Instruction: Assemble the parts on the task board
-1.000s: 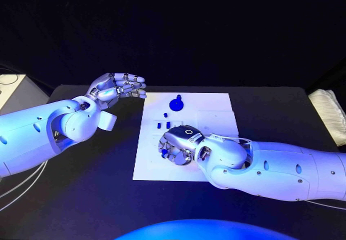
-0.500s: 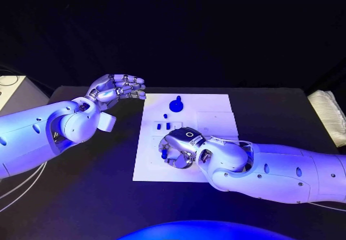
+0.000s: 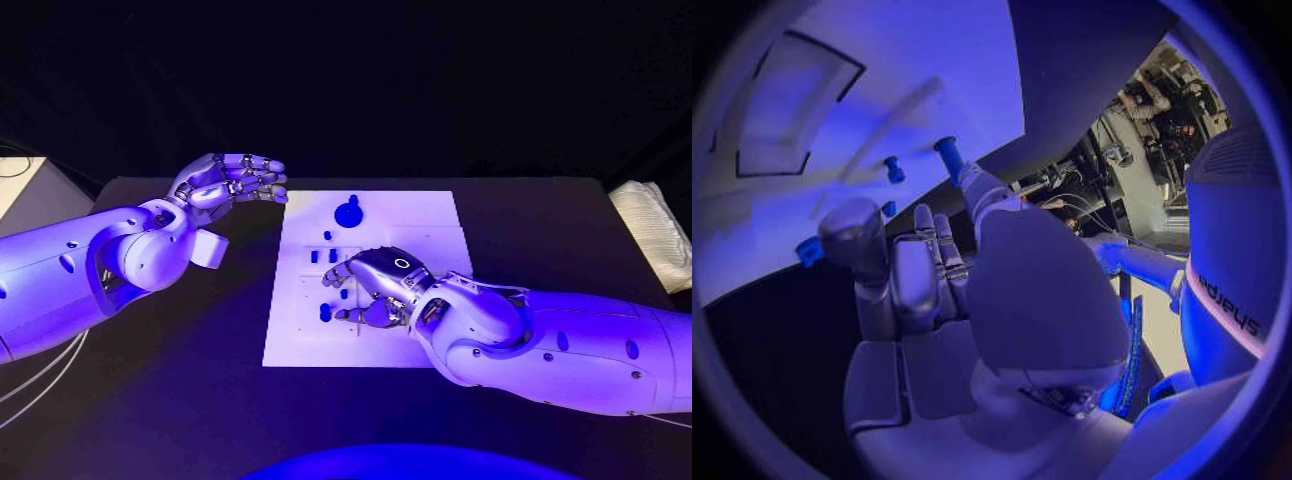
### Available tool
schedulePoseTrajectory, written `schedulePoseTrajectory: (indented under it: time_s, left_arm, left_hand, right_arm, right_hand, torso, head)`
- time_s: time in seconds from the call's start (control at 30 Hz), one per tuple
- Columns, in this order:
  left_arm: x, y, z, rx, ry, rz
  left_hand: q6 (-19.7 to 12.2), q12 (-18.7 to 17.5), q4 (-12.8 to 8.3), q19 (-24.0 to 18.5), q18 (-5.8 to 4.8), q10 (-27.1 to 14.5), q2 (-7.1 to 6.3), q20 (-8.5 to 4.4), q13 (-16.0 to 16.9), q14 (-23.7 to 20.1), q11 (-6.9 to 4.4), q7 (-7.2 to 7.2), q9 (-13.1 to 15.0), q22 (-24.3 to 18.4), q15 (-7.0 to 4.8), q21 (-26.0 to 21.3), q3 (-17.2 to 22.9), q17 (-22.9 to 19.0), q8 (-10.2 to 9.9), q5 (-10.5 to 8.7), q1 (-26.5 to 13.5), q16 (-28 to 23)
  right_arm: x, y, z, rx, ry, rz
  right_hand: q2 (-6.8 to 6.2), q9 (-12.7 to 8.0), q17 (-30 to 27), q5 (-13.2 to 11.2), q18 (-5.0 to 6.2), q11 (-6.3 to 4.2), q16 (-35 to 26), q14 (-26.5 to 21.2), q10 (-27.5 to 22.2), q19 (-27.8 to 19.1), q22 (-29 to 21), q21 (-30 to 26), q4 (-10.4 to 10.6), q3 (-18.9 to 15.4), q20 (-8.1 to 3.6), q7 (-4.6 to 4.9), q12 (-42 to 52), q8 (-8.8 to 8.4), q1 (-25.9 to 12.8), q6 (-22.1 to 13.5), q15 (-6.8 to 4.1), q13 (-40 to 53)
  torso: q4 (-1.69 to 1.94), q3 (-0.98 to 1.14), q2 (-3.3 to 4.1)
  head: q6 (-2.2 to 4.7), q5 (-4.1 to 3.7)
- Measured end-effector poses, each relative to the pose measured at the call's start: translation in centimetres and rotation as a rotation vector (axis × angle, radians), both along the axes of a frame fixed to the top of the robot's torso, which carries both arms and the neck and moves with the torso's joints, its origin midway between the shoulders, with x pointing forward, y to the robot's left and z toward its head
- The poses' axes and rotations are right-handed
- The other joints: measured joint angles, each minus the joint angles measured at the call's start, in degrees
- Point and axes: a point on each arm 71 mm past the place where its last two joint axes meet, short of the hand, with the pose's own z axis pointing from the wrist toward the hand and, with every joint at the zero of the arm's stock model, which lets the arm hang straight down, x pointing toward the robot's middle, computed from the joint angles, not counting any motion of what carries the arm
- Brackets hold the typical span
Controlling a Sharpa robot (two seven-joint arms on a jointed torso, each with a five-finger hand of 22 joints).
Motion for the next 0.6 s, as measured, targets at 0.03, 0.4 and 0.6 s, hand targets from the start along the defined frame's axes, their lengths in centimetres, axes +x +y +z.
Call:
schedulePoseTrajectory:
  time_s: [0.03, 0.4, 0.6]
  left_arm:
    - [0.0, 0.0, 0.0, 0.000, 0.000, 0.000]
    - [-0.4, -0.1, -0.3, -0.003, 0.009, -0.010]
    - [-0.6, -0.1, -0.4, -0.004, 0.012, -0.011]
  left_hand:
    - [0.0, 0.0, 0.0, 0.0, 0.00, 0.0, 0.00, 0.00, 0.0, 0.0, 0.00, 0.00, 0.0, 0.0, 0.00, 0.0, 0.0, 0.0, 0.0, 0.00, 0.0, 0.0]
    - [0.0, -0.2, 0.0, 0.0, 0.00, 0.0, 0.00, 0.00, 0.0, 0.0, 0.00, 0.00, 0.0, 0.0, 0.00, 0.0, 0.0, 0.0, 0.0, 0.00, 0.0, -0.2]
    - [0.0, -0.2, 0.0, 0.0, 0.00, 0.0, 0.00, 0.00, 0.0, 0.0, 0.00, 0.00, 0.0, 0.0, 0.00, 0.0, 0.0, 0.0, 0.0, 0.00, 0.0, -0.2]
  right_arm:
    - [0.0, -0.4, 0.3, 0.011, -0.004, -0.007]
    - [1.3, -9.9, 2.9, 0.137, 0.148, -0.276]
    - [1.0, -14.4, 2.7, 0.163, 0.281, -0.423]
  right_hand:
    - [-0.01, -0.1, 0.2, 0.0, 0.00, 0.00, 0.0, 0.0, 0.0, 0.0, 0.0, 0.0, 0.3, -0.3, 0.00, 0.00, 0.4, 0.00, 0.0, 0.0, 0.00, 0.0]
    - [0.15, 1.0, 8.9, 2.1, -1.37, -2.97, 5.6, 0.8, 15.8, 3.6, 1.0, 15.3, 4.9, 3.6, -1.55, 0.18, 10.1, 3.67, -1.0, 8.0, -2.35, 4.5]
    - [-1.16, 2.6, 13.3, 1.9, -1.38, -4.51, 8.4, 0.8, 15.3, 3.6, 1.0, 19.4, 4.4, 4.1, -2.57, -0.56, 21.7, 4.82, -3.3, 8.3, -3.31, 19.1]
  torso:
    - [0.01, 0.00, -0.01]
    - [-0.19, -0.12, -0.10]
    - [-0.46, -0.14, -0.23]
  head:
    - [0.03, -0.08]
    - [0.55, -1.97]
    - [0.63, -2.91]
